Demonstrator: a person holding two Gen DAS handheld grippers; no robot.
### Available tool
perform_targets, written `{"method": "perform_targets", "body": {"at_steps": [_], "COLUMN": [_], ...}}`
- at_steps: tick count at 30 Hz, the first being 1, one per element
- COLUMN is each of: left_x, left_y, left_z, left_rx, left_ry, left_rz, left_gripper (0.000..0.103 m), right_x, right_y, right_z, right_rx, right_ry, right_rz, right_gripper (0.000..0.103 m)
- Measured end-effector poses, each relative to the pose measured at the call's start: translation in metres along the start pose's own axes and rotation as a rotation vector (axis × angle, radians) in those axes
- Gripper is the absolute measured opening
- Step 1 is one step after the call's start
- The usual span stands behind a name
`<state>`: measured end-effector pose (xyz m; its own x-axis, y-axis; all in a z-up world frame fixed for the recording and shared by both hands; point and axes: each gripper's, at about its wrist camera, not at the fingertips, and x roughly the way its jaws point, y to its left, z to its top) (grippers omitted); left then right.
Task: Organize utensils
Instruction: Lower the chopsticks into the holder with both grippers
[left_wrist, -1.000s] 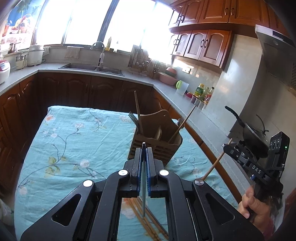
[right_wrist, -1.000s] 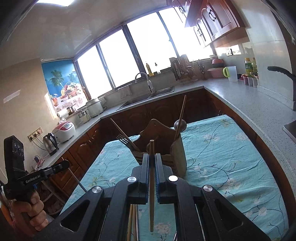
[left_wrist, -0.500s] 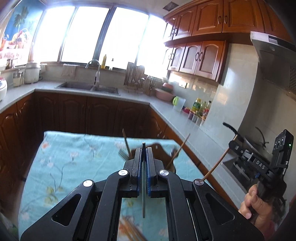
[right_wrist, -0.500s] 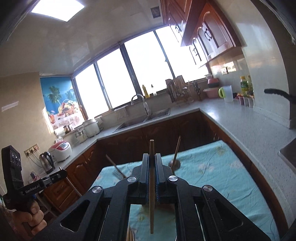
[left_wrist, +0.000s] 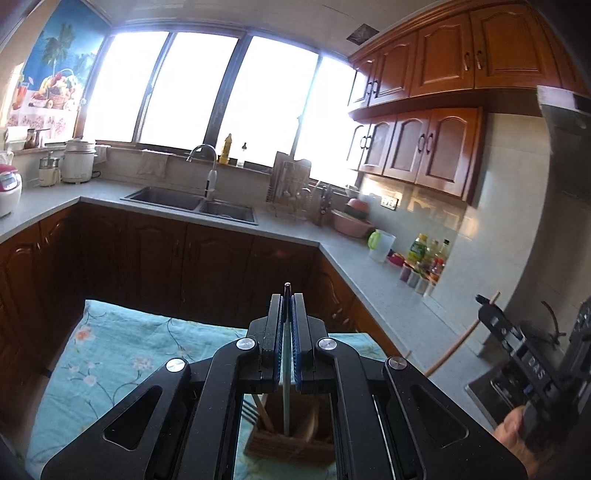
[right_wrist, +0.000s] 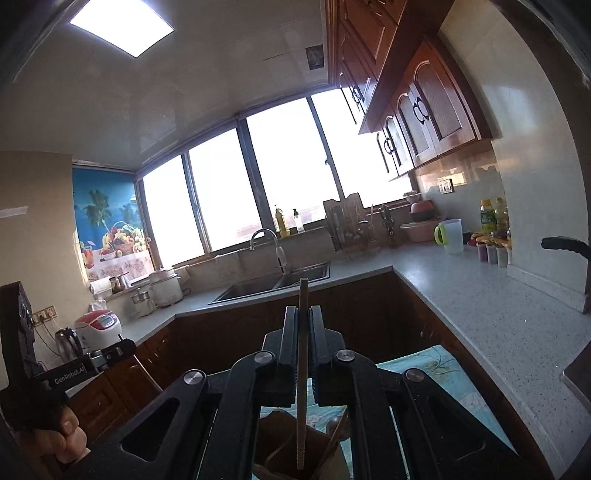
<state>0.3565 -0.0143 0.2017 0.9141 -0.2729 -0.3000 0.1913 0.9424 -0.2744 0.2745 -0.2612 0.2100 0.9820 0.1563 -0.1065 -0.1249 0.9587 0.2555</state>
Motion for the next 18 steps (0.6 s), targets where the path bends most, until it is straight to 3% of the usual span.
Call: {"method": "perform_targets", "body": {"at_steps": [6,18], "left_x": [0.024,0.049], "left_y": [0.003,0.011], "left_z": [-0.026,-0.084], "left_rx": [-0.001,0.006], "left_ry": [0.001,0.129], "left_rz": [0.025,0.030], "left_gripper": [0.003,0.004], "right_x": [0.014,0.023], "right_y": [-0.013,-0.025], "right_z": [-0.029,-0.075], "right_rx": [0.021,0.037], "right_ry": [0.008,0.079], "right_rz": [-0.028,-0.037], "right_gripper": [0.005,0.006]}}
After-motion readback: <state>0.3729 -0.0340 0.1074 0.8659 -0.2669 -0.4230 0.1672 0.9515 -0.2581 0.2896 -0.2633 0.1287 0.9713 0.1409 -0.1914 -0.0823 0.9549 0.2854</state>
